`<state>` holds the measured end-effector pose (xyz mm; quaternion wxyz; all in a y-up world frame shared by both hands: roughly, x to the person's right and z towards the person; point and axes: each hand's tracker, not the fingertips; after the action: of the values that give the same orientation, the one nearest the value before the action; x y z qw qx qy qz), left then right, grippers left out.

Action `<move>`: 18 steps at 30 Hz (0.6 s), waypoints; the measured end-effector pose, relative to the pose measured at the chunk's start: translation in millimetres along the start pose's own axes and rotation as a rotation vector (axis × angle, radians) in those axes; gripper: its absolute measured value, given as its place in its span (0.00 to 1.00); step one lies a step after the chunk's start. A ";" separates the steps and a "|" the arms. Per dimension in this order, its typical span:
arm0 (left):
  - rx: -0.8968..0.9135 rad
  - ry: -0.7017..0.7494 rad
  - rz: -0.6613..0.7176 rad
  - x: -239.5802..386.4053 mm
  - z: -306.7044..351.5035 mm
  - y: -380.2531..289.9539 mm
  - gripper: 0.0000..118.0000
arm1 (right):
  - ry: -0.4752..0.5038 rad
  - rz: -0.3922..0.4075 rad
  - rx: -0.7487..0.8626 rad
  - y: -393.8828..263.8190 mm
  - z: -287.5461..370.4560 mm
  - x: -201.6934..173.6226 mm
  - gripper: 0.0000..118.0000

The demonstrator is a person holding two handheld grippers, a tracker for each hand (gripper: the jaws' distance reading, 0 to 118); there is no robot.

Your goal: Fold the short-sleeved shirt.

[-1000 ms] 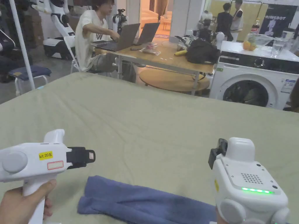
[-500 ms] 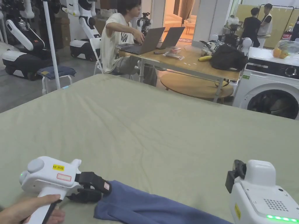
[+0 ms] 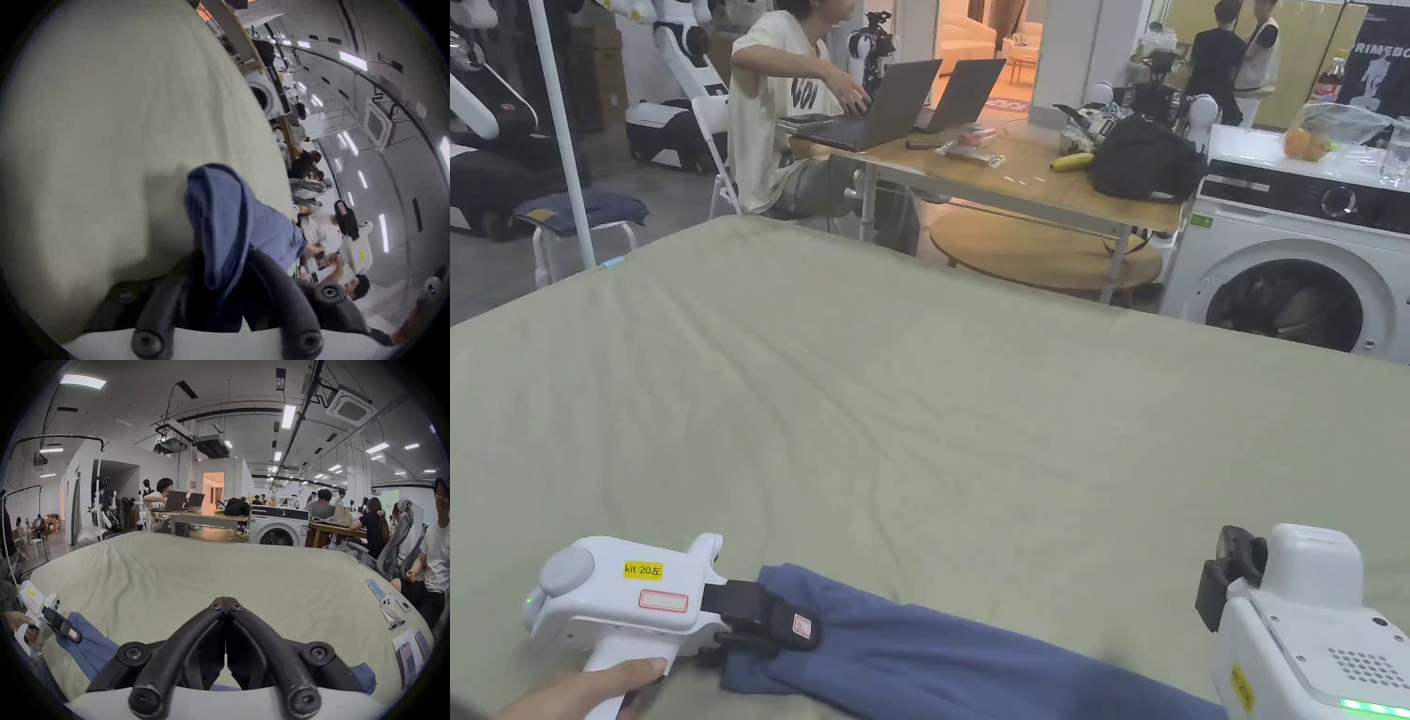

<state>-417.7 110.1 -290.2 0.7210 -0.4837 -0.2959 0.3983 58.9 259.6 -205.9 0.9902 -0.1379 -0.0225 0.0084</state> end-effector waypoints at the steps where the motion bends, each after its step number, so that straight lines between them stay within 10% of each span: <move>1: 0.015 0.030 -0.003 2.3 0.7 2.1 0.05 | 0.001 0.000 -0.008 -0.7 0.2 1.0 0.00; 18: 0.155 0.116 -0.089 58.5 85.1 20.2 0.04 | -0.014 -0.007 -0.001 12.6 2.7 13.9 0.00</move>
<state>-462.9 204.1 -276.3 0.7891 -0.4350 -0.2431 0.3591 72.5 272.8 -206.1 0.9899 -0.1384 -0.0300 0.0059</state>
